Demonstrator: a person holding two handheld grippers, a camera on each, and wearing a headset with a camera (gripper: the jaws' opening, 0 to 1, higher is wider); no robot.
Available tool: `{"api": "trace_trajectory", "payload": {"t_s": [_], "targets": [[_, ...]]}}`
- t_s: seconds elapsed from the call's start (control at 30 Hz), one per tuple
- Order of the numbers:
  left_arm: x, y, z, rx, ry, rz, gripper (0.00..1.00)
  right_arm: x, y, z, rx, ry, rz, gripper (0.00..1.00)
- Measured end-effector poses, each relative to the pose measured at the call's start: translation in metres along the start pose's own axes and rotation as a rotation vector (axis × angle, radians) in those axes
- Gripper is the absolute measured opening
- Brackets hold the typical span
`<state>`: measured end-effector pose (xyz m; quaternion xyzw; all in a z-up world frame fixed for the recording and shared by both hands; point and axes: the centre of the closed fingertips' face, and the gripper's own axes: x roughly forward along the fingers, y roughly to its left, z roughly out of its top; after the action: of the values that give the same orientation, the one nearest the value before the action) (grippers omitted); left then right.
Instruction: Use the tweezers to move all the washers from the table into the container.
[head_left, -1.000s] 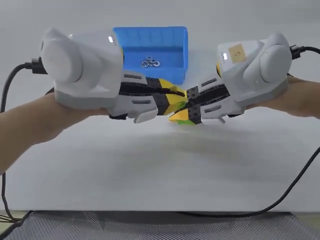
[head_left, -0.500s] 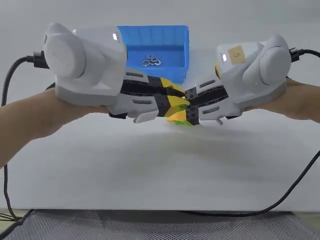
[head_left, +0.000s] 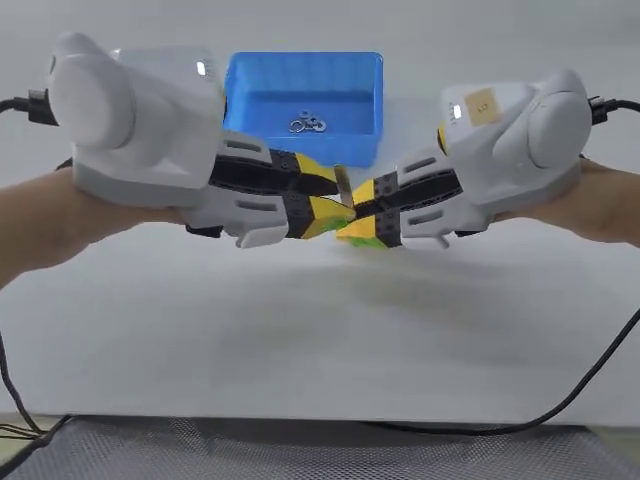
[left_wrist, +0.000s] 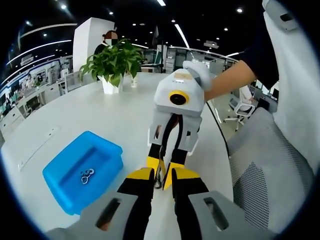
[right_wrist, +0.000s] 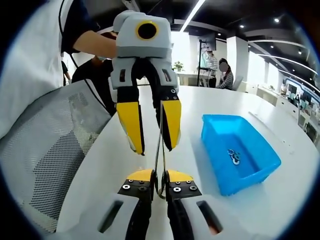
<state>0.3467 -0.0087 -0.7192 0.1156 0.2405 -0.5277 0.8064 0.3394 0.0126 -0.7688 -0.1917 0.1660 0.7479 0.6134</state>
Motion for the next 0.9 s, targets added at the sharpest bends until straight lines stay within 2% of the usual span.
{"api": "trace_trajectory", "payload": {"t_s": [0.23,0.33,0.53,0.67,0.73,0.9], "targets": [[-0.011,0.006,0.006,-0.007,-0.022,0.029,0.19,-0.003,0.0,0.009,0.007,-0.024,-0.01,0.09],[-0.02,0.007,0.004,-0.014,-0.022,0.041,0.19,-0.004,-0.001,0.012,0.001,-0.026,-0.013,0.09],[-0.044,0.01,-0.011,-0.013,-0.001,0.093,0.25,-0.008,-0.005,0.022,0.001,-0.043,-0.028,0.09],[-0.062,0.01,-0.02,-0.045,0.004,0.122,0.26,-0.01,-0.006,0.03,0.004,-0.051,-0.039,0.09],[-0.068,0.008,-0.023,-0.067,0.002,0.116,0.26,-0.01,-0.008,0.032,0.001,-0.058,-0.042,0.09],[-0.082,0.009,-0.029,-0.09,-0.008,0.147,0.31,-0.013,-0.013,0.051,-0.014,-0.077,-0.056,0.09]]}}
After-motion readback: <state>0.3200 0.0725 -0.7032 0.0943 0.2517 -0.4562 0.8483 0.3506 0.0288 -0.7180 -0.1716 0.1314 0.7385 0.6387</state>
